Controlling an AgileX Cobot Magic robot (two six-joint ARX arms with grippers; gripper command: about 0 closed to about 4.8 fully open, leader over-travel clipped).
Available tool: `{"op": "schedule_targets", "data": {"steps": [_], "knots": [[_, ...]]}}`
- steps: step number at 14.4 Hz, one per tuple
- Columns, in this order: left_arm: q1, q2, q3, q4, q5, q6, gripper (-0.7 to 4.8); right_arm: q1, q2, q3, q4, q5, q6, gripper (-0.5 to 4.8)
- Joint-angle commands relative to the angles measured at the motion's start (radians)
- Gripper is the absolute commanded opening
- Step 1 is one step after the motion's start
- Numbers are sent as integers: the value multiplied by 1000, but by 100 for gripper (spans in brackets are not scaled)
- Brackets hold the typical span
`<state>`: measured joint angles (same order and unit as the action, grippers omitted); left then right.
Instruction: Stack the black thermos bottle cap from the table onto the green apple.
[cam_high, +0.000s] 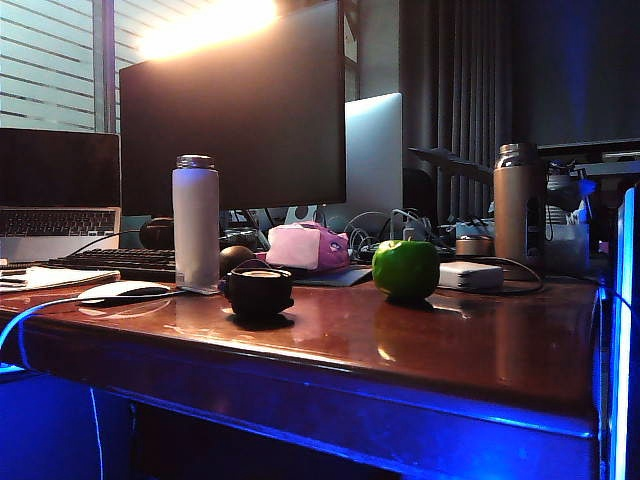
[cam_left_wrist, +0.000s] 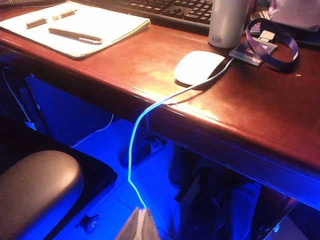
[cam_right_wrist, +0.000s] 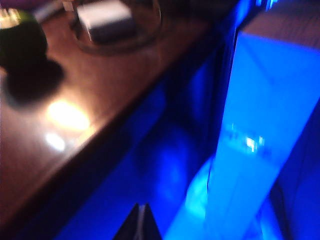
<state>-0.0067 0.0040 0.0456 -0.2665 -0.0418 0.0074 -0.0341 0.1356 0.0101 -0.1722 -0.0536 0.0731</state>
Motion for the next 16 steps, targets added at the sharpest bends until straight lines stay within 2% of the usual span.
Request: {"op": "schedule_targets", "data": {"steps": [1,7,9,10,11,13,14,16], "knots": [[-1,-3,-8,-11,-3,0,-3,0,63,-3,4,-10,-19,-1],[-1,-3,-8,-11,-3,0,-3,0,75,-3,20,-48,-24,-1],[-1,-3,-8,4,1,-2,-3,6,74,2,80,-161,-36,-1],[-2,-3,-8,43,2,-29,-3,18,74,10,130,-198,-29,-1],[-2,-3,-7,103,6,-86,-3,41,76,45,129,-174,-3,-1],[-2,-3,29,158,24,-244,-4,101,78,141,117,-135,6,-1],[-2,-3,63,158,39,-254,-4,133,86,189,116,-111,6,-1],[-1,11,173,158,40,-214,-4,188,164,290,117,-95,5,-1]]}}
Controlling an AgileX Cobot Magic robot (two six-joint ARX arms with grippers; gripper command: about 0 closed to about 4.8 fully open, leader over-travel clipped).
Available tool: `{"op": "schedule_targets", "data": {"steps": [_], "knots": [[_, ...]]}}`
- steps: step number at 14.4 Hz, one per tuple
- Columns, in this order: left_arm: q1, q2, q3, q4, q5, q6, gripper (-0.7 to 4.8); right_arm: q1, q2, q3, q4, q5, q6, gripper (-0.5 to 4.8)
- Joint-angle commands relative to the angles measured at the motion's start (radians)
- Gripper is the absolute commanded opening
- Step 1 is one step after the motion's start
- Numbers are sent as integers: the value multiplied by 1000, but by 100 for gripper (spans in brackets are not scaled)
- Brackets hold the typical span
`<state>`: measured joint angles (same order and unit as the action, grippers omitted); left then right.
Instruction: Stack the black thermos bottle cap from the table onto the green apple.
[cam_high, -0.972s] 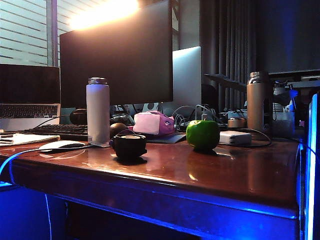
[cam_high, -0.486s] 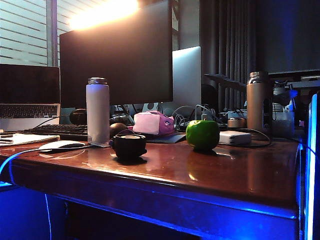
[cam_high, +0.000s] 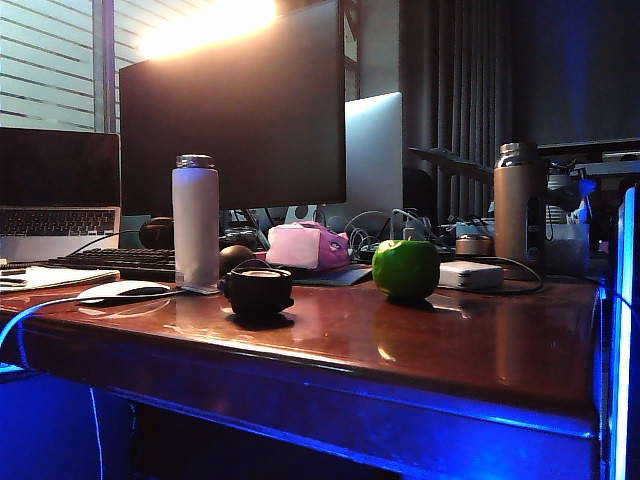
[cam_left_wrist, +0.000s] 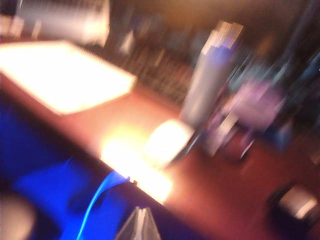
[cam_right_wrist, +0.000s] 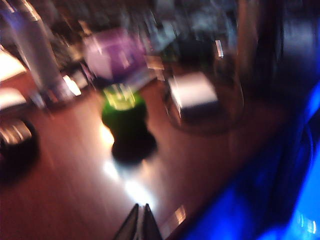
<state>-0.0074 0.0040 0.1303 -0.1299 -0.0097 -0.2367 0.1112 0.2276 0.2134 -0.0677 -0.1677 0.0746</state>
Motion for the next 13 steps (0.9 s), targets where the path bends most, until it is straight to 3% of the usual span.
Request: {"op": "schedule_targets", "data": {"steps": [1,4,6,7,9,10,13], "knots": [[0,45,160,19,12,73,-4,65,143,140,18,12,3,-1],[0,283,447,-66,66,296,-4,127,414,305,60,-84,-37,-1],[0,512,686,-183,153,393,-4,172,581,385,129,-127,-53,-1],[0,621,804,-250,233,406,-4,188,653,413,163,-128,-53,-1],[0,872,1064,-419,499,422,-4,217,811,441,277,-198,-54,-1],[0,965,1160,-486,572,433,-4,221,867,451,310,-215,-54,-1],[0,1130,1345,-669,614,473,-4,223,1029,528,334,-239,-69,-1]]}}
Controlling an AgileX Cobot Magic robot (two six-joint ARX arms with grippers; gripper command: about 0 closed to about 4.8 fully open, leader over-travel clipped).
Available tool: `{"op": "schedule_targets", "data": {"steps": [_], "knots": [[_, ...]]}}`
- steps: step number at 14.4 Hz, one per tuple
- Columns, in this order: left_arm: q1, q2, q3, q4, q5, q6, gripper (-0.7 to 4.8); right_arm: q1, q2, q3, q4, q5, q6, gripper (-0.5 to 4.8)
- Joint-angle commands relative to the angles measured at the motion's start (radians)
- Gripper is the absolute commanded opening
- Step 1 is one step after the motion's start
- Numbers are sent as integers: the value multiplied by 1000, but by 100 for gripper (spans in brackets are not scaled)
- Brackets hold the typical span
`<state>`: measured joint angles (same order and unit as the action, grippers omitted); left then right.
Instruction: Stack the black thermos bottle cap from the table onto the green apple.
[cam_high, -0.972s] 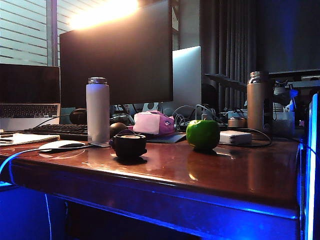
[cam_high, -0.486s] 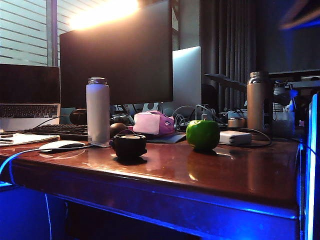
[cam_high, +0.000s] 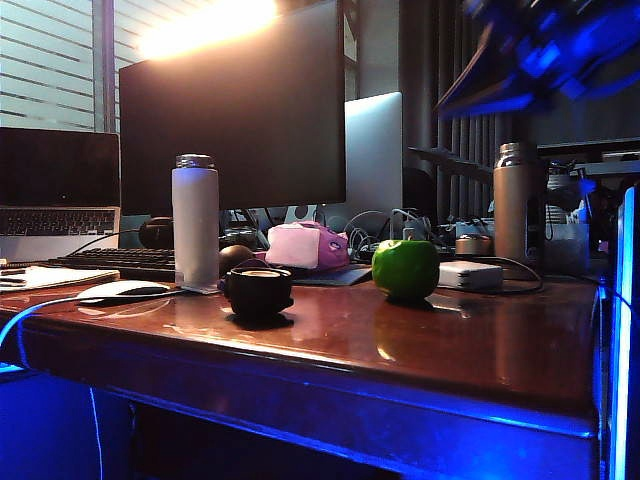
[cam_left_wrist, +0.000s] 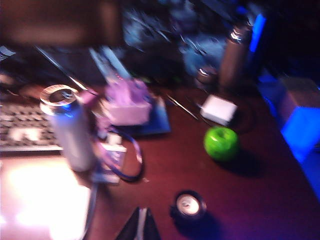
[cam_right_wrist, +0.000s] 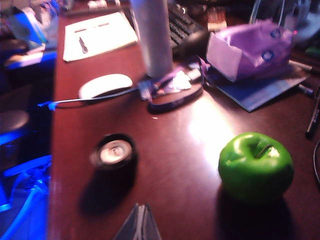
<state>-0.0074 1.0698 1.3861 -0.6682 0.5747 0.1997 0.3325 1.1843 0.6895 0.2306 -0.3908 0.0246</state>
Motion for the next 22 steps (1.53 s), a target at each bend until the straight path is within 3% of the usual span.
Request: {"op": "schedule_targets", "data": {"steps": [1,3,5,8,9,10,12,22], "knots": [[0,96,140,-222,29,91,-4,6,117,85,35,-52,-41,-1],[-1,107,178,-315,27,134,-4,27,189,149,36,-94,-60,-1],[0,105,184,-325,28,133,-4,61,243,195,34,-114,-45,-1],[-1,103,181,-328,29,133,-3,96,246,196,43,-109,135,-1],[-1,103,181,-327,29,133,-3,100,247,196,43,-109,96,1],[-1,103,181,-327,29,133,-4,114,249,196,38,-103,3,67],[-1,106,181,-325,29,133,-3,145,267,211,9,-45,-117,479],[-1,107,181,-325,30,133,-3,200,653,506,-132,-53,-314,479]]}}
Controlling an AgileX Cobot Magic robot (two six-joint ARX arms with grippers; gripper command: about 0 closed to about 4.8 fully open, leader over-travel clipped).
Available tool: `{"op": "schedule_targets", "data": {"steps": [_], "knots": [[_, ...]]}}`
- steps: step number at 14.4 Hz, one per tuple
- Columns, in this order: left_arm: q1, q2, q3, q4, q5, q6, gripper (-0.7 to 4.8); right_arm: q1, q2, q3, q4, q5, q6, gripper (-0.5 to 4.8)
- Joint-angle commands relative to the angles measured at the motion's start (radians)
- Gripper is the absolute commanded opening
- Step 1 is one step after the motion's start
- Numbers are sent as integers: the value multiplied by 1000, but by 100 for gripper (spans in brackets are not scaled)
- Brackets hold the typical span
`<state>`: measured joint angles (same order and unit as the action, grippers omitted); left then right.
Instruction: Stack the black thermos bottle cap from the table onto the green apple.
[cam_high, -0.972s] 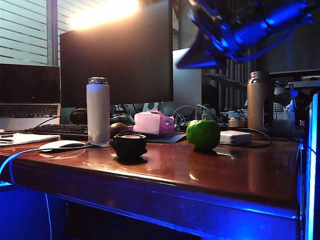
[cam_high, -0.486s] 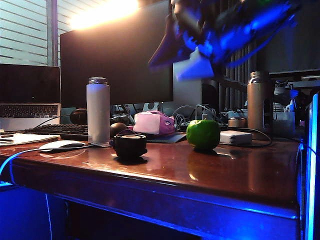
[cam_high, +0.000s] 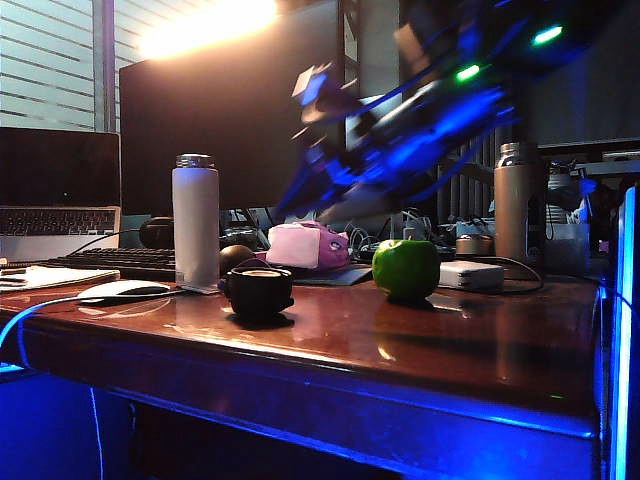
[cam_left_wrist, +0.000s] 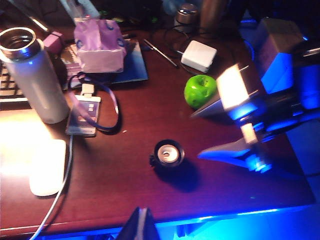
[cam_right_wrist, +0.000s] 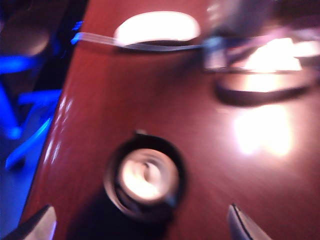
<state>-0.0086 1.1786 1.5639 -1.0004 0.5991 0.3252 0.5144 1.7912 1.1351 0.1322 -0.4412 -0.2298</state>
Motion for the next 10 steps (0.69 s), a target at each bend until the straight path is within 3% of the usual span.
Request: {"op": "schedule_targets", "data": {"steps": [1,6,10], "knots": [[0,-2,3,6,6,8,-3,31,82,96,-43,14,-64,479],[0,-2,3,7,8,8,-3,55,170,186,-99,62,-164,479],[0,-2,3,7,7,8,-3,68,199,199,-105,84,-176,479]]}}
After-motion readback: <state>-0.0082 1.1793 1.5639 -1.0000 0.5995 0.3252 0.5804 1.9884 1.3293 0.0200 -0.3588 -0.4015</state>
